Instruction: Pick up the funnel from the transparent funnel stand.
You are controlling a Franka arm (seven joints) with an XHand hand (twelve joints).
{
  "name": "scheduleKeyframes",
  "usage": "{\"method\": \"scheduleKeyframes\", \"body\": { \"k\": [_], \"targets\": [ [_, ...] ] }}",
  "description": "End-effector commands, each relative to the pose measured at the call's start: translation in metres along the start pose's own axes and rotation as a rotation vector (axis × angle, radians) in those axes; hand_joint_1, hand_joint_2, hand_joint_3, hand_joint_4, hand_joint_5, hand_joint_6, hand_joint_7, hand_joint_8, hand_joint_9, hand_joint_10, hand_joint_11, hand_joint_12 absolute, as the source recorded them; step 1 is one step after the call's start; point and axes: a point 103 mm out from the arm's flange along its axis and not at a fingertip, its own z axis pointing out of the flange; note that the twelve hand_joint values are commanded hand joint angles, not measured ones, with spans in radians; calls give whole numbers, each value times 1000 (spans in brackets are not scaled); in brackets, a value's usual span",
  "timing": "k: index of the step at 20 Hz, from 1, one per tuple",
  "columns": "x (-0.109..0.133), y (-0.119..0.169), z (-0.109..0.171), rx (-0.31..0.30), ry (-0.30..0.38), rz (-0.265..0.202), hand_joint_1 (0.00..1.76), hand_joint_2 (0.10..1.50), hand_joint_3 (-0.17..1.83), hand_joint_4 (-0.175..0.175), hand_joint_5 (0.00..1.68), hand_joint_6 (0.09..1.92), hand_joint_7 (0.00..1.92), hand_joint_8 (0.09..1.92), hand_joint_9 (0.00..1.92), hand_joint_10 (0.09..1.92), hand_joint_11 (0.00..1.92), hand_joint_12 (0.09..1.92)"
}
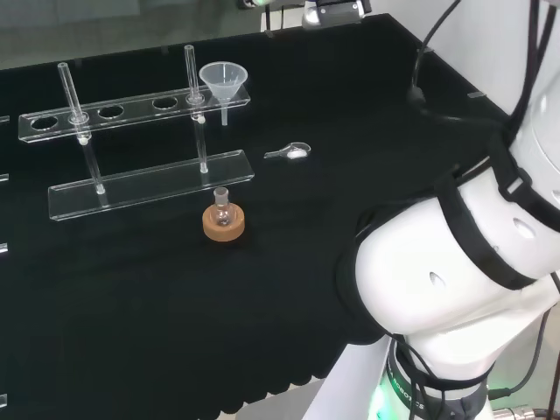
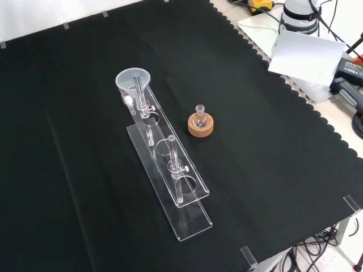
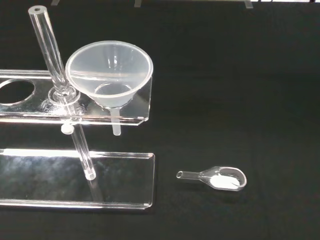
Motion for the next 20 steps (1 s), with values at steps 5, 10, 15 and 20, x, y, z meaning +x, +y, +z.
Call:
{"method": "scheduleKeyframes", "body": {
  "k": [5,10,15,20],
  "targets": [
    [32,47,26,47,5,-29,374,974,233,-24,245,87,85,644,248,731,0,1385],
    [41,64,42,106,6,-39,446,918,222,-22,219,87,62,675,232,762,18,1479],
    [48,79,55,173,0,-56,515,847,213,-10,184,87,9,681,174,821,66,1554],
    [57,89,62,240,-29,-79,587,792,207,2,137,87,0,574,104,852,107,1579]
  ]
}}
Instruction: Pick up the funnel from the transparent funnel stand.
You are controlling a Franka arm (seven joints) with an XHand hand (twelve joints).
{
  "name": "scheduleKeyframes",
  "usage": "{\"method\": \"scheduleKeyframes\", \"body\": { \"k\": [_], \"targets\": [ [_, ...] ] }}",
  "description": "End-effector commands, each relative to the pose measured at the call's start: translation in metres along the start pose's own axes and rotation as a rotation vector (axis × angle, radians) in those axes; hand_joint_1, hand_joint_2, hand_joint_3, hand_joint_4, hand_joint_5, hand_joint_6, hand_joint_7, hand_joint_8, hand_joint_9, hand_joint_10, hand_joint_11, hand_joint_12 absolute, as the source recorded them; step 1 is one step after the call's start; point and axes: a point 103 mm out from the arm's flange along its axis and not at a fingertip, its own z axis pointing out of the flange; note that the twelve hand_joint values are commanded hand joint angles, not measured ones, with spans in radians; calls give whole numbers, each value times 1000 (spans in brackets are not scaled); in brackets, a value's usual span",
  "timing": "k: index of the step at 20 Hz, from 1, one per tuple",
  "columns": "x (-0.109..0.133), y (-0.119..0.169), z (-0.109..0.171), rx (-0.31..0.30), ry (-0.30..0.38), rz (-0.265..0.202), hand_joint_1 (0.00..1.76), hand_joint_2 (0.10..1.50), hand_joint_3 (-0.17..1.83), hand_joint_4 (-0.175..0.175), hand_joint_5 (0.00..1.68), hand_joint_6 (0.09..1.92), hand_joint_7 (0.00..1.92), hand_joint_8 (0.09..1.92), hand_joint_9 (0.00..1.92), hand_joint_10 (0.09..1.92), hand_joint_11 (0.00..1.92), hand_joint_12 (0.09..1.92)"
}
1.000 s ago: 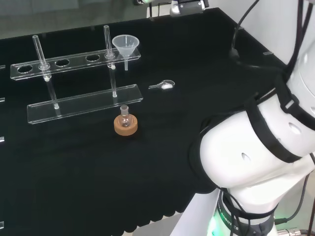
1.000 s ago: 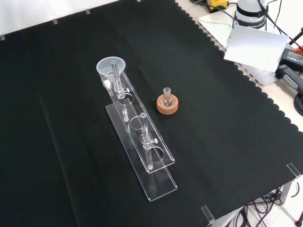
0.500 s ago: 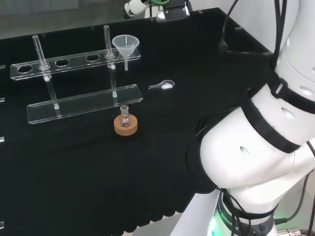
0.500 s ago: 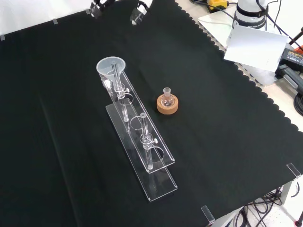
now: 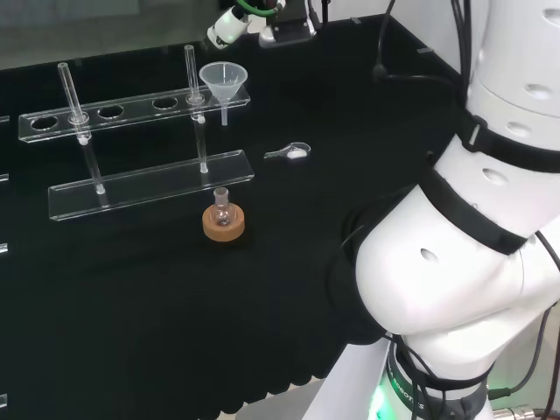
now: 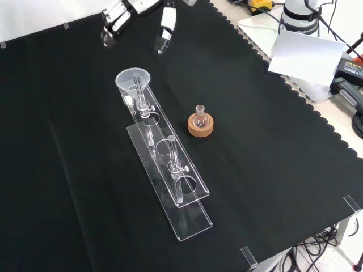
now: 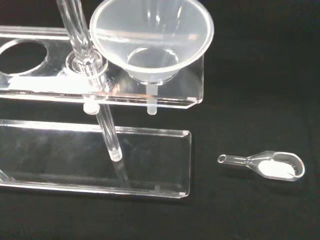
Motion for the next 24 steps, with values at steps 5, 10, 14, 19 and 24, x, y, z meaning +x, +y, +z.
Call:
{"method": "scheduleKeyframes", "body": {
  "k": [5,10,14,19,24],
  "targets": [
    [20,26,15,154,-52,-32,628,748,218,12,88,87,0,392,12,867,121,1597],
    [19,33,21,185,-91,-27,640,726,224,20,54,87,0,293,0,830,130,1601],
    [17,38,25,209,-103,-33,701,712,223,21,46,87,0,276,0,838,143,1603],
    [16,43,30,210,-116,-38,745,708,227,23,39,87,0,263,0,848,153,1600],
    [14,48,37,219,-120,-43,793,696,259,22,40,87,0,323,24,879,159,1586]
  ]
}}
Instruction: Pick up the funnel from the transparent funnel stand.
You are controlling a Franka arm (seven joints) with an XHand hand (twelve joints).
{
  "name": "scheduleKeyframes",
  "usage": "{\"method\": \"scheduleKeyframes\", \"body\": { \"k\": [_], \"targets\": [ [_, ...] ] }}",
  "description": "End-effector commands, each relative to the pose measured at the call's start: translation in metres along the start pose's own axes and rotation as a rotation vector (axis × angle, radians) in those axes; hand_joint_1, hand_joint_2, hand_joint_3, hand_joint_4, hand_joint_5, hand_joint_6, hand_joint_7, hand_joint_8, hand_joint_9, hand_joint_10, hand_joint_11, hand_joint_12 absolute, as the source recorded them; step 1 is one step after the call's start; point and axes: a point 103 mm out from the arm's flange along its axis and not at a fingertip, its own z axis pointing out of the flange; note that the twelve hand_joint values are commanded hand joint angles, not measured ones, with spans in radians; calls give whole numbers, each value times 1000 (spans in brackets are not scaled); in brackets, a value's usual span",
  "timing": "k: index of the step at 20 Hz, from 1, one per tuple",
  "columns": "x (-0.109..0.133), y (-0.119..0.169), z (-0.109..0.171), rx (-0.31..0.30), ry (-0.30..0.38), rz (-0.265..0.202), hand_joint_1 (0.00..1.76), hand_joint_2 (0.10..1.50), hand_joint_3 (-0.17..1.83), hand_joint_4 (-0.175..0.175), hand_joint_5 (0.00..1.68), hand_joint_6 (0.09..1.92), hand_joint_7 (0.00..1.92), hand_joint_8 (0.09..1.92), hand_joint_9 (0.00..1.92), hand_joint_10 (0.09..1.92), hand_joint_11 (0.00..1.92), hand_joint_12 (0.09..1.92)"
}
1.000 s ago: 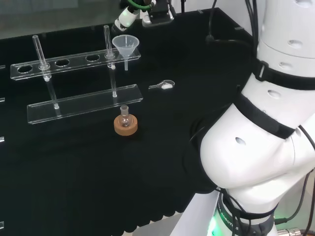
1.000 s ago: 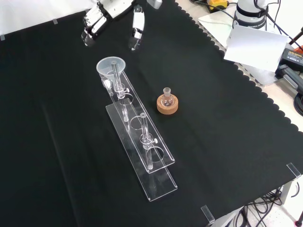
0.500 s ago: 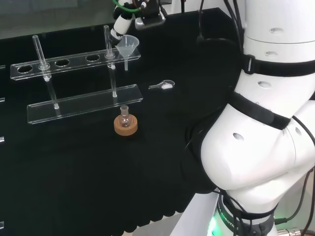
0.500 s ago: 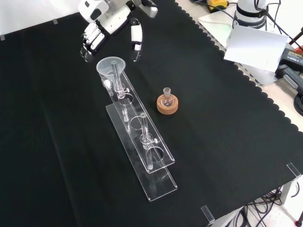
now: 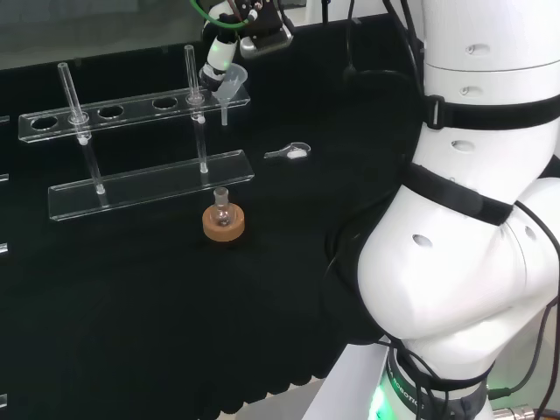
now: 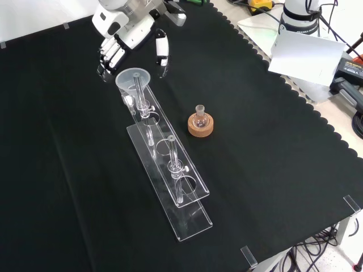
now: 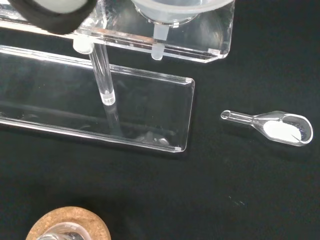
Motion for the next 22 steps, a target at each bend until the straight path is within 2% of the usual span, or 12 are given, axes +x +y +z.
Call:
{"method": "scheduleKeyframes", "body": {
  "k": [1,14,22],
  "targets": [
    [-1,8,8,5,-4,-8,796,694,264,22,42,87,0,329,28,882,160,1584],
    [-5,23,19,-11,4,-7,802,619,429,12,104,87,0,490,125,869,201,1564],
    [-7,27,24,-13,2,-3,805,589,506,2,169,87,26,687,293,796,279,1536]
  ]
}}
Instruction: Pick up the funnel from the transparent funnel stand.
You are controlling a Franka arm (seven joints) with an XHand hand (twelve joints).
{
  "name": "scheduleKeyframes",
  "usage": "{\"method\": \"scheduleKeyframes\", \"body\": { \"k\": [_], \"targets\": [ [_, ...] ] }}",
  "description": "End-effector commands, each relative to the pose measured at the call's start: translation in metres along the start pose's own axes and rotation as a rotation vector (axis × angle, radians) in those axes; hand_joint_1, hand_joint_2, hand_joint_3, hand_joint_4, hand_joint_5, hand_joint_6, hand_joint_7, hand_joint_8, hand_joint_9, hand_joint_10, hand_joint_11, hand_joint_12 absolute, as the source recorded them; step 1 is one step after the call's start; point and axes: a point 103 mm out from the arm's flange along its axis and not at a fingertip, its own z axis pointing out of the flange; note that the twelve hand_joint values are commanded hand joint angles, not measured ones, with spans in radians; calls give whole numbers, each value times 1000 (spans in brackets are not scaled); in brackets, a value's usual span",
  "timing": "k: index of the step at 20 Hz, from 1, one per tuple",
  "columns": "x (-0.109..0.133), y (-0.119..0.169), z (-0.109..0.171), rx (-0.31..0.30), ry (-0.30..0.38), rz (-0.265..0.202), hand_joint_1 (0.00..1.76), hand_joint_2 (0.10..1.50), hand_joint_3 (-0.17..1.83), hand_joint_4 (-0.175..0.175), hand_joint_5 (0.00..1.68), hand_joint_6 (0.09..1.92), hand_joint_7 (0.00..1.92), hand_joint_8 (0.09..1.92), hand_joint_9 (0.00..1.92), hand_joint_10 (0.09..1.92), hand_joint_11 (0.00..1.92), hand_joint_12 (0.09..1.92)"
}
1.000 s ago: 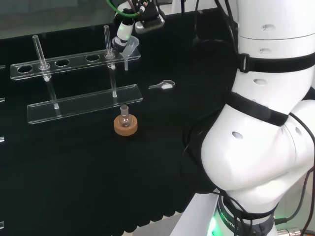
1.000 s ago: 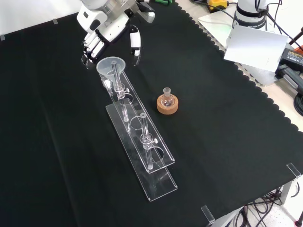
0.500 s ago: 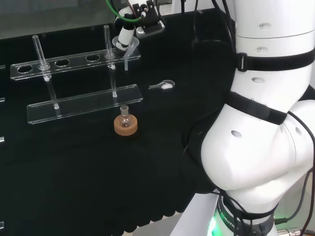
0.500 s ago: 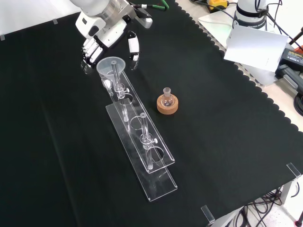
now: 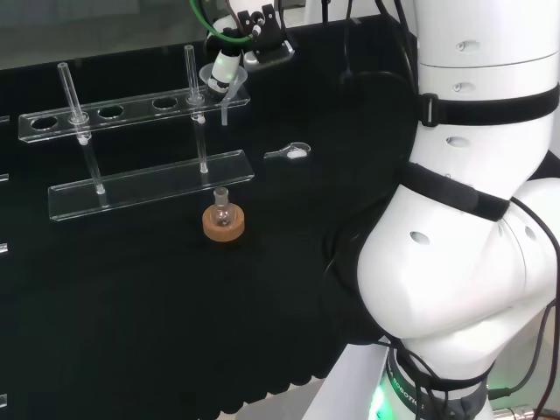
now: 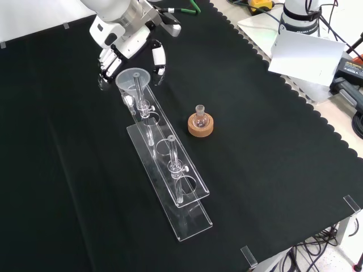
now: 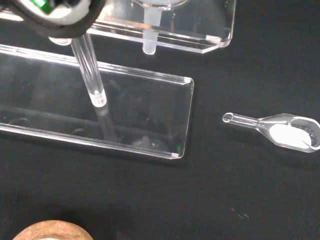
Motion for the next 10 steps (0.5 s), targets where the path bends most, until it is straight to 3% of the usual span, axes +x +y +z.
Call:
{"method": "scheduleKeyframes", "body": {
  "k": [1,10],
  "targets": [
    [-1,3,5,3,-6,6,806,589,509,1,175,87,35,693,302,794,283,1535],
    [-1,8,13,6,-7,15,804,589,535,-6,211,87,73,712,361,763,308,1523]
  ]
}}
